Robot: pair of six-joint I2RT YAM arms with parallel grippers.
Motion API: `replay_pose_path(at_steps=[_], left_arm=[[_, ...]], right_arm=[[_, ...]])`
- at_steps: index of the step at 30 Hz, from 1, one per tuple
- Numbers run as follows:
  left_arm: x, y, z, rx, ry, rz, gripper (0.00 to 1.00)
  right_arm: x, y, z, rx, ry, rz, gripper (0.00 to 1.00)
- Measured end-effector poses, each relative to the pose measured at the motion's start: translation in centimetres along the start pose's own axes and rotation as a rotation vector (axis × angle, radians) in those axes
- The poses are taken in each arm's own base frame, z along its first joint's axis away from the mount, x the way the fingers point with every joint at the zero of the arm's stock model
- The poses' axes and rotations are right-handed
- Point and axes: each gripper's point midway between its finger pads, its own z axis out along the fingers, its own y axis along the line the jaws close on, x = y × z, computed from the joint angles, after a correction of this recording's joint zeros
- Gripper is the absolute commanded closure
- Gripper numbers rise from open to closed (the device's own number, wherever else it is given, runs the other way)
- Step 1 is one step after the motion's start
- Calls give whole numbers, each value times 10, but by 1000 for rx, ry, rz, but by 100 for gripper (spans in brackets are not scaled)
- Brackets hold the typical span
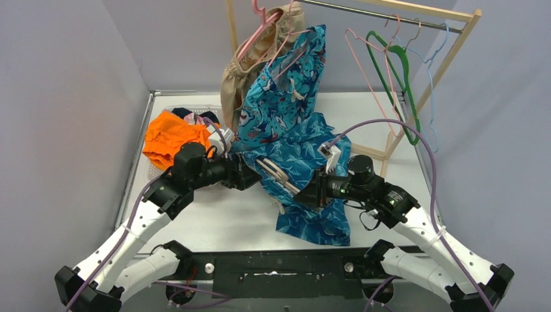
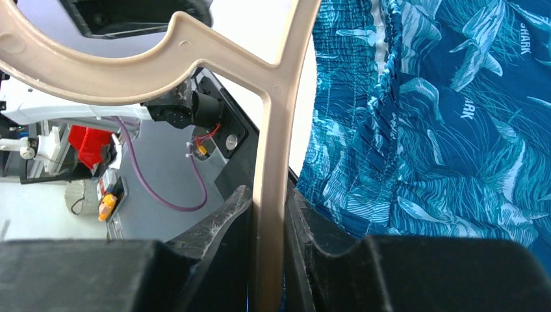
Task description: Remove the shorts from the hanger
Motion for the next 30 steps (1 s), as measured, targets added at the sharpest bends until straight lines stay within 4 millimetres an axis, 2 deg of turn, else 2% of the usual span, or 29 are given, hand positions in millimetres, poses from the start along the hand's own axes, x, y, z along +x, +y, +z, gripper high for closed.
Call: replay_pose_path(at_steps=[4,9,15,22,26,30], left_arm=[[0,19,13,-124,-35,-44,42],[-9,47,17,-263,-122,-99,47],[-11,69,23,-363,-142,-113,68],[-12,77,22,-402,-152,-85,100],[-12,81,21,-423,-152,-66,100],[-11,96,17,-506,-153,-68,100]], right_arm=[[0,5,3,-33,13,-9,100],[0,13,3,-84,24,-20,100],[3,17,2,-102,36,-17,100],[10,14,1,-105,48,-9,100],[10,15,0,-110,45,-10,100],[12,15,-4,-102,38,-15,100]])
